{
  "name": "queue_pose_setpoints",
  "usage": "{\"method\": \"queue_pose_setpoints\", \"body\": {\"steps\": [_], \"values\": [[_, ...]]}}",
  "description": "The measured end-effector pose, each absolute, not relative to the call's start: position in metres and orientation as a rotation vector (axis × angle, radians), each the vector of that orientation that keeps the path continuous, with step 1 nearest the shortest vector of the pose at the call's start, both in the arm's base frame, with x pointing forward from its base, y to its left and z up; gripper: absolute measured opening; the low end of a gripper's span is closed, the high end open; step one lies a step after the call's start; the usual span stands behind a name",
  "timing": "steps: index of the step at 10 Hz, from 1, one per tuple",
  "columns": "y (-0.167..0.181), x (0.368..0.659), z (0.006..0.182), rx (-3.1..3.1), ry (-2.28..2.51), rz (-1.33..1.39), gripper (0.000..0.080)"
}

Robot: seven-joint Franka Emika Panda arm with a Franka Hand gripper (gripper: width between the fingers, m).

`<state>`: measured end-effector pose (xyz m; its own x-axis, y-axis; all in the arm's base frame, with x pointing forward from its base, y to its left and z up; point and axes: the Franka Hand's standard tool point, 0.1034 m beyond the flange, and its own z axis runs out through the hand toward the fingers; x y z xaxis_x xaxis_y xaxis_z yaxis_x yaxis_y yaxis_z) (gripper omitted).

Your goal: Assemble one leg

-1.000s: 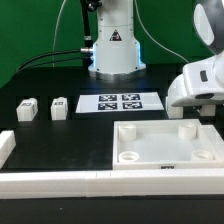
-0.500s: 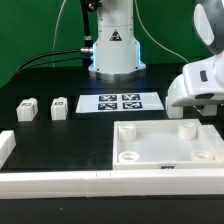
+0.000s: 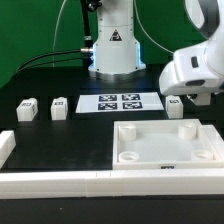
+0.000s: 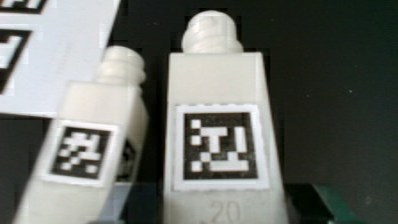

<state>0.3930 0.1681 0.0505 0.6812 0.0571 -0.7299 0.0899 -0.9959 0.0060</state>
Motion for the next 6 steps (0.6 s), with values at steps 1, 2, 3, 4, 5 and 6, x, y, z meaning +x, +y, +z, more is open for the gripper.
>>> {"method": "queue_pose_setpoints", "body": {"steps": [1,2,3,4,5,6], "values": [[0.159,0.396,0.066,2.827,0.116,-1.252,0.0292],[0.15,0.402,0.08,2.822,0.134,-1.276,0.0292],[0.148,0.409,0.083,2.844,0.13,-1.242,0.0292],[0.151,0.409,0.078,2.869,0.135,-1.195,0.0292],[0.151,0.409,0.077,2.872,0.134,-1.188,0.0292],[0.153,0.415,0.076,2.909,0.132,-1.117,0.0293]]}}
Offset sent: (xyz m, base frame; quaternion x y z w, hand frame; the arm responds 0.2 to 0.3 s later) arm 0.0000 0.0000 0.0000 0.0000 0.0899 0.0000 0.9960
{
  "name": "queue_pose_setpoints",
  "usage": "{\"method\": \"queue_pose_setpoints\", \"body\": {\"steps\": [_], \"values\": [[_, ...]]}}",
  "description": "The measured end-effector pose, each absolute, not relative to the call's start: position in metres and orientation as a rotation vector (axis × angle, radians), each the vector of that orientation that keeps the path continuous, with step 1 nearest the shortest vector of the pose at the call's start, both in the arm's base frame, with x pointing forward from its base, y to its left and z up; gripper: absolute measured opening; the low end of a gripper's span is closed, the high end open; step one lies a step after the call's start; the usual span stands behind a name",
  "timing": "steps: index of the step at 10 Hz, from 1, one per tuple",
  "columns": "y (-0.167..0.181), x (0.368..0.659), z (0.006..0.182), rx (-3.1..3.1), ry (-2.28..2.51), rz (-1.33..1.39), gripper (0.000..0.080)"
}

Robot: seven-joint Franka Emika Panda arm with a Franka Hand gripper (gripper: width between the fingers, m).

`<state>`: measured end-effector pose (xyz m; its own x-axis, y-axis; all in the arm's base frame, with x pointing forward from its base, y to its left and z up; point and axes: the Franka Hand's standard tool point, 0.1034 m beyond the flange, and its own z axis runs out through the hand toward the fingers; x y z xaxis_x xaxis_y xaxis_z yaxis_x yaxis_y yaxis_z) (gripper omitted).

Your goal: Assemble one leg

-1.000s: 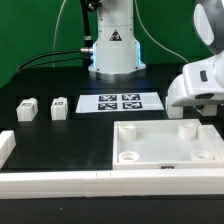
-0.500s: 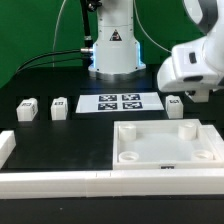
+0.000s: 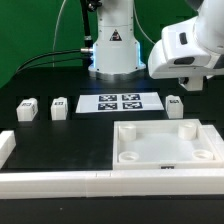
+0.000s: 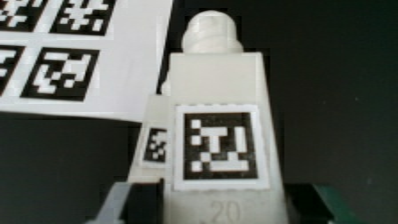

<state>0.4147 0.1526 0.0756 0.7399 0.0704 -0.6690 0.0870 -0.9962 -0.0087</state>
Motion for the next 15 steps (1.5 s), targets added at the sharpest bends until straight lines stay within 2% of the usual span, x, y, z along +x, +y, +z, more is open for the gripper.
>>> {"method": "queue_pose_setpoints", "body": {"steps": [3,6,9,11,13,15], "values": [[0.151,0.429,0.079,3.057,0.145,-0.752,0.0294],[0.138,0.461,0.098,3.145,0.19,-0.459,0.0294],[0.132,0.493,0.117,3.203,0.222,-0.01,0.0294],[0.132,0.505,0.118,3.206,0.232,0.29,0.0294],[0.132,0.501,0.115,3.192,0.232,0.487,0.0294],[0.13,0.503,0.105,3.18,0.323,0.454,0.0294]]}}
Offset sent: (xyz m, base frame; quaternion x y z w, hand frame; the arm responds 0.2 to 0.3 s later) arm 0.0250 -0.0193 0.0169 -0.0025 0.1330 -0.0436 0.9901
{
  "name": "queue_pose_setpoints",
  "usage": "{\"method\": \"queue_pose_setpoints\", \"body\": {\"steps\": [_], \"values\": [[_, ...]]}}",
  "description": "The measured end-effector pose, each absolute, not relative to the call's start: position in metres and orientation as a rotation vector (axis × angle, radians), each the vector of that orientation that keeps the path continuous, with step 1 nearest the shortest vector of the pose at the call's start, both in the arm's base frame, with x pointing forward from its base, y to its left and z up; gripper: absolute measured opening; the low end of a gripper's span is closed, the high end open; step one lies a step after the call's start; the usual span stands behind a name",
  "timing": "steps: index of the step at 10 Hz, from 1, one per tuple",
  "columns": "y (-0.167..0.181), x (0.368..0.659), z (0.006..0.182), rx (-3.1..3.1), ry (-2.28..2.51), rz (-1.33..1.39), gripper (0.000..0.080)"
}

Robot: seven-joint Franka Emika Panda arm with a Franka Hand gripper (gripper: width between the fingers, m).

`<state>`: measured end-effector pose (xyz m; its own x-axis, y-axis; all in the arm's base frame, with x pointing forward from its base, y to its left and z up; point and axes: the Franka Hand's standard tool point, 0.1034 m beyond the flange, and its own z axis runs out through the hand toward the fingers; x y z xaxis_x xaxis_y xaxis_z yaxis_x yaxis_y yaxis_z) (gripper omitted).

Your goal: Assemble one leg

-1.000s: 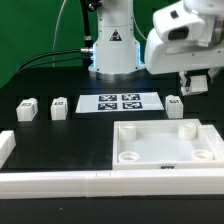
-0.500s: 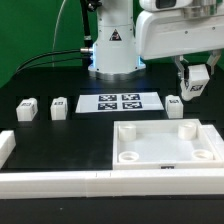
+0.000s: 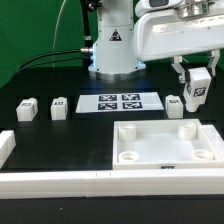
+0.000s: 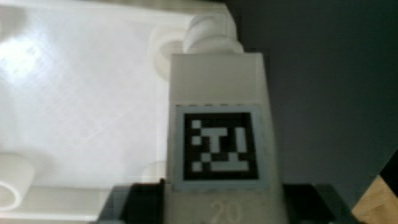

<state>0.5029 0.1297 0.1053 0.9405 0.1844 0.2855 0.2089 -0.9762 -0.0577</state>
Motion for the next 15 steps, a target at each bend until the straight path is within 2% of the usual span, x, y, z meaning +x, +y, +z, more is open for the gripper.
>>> {"method": "queue_pose_setpoints", "body": {"steps": [5,9,10,11,12,15], "values": [[0.136,0.565,0.103,-2.994,-0.367,-0.424,0.0294],[0.137,0.57,0.103,-2.987,-0.365,-0.46,0.0294],[0.135,0.576,0.107,-2.955,-0.361,-0.639,0.0294],[0.133,0.573,0.104,-2.932,-0.358,-0.742,0.0294],[0.131,0.572,0.101,-2.933,-0.362,-0.744,0.0294],[0.108,0.61,0.111,-2.955,-0.469,-0.728,0.0294]]}}
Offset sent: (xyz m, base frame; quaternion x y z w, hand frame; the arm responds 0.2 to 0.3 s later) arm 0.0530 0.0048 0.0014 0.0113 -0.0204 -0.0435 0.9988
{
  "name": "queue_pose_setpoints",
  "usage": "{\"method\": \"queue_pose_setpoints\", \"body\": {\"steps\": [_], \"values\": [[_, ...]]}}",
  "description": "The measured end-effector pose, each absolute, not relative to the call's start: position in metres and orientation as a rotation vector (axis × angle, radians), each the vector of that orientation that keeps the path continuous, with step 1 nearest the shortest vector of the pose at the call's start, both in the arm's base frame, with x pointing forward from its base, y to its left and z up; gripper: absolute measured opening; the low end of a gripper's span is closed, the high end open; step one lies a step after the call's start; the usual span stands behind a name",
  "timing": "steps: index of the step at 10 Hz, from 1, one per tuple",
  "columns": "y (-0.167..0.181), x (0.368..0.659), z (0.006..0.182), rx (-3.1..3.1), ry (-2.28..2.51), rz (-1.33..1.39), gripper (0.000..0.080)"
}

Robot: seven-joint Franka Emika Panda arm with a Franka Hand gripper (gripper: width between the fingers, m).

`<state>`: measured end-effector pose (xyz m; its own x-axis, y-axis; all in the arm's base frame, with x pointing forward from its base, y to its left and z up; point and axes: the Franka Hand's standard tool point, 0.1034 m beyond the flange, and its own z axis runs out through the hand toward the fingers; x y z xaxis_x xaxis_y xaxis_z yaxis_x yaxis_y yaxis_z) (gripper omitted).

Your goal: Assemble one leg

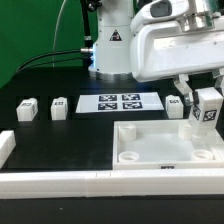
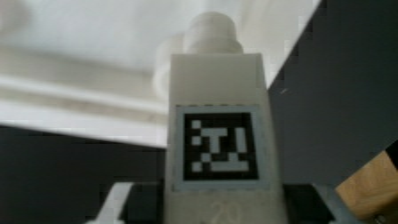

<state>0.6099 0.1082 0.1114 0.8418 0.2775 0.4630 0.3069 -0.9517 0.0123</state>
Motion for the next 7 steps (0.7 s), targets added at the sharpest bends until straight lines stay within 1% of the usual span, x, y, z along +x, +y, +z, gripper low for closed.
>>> {"method": "queue_pose_setpoints", "body": {"steps": [2,3,4,6,7], "values": [[0.1057,0.6251,0.1198,-2.952,-0.472,-0.747,0.0294],[0.1018,0.626,0.117,-2.953,-0.47,-0.758,0.0294],[0.1001,0.6271,0.1174,-2.942,-0.463,-0.822,0.0294],[0.0998,0.6257,0.1159,-2.941,-0.463,-0.826,0.0294],[0.0986,0.6269,0.1163,-2.933,-0.464,-0.869,0.0294]]}}
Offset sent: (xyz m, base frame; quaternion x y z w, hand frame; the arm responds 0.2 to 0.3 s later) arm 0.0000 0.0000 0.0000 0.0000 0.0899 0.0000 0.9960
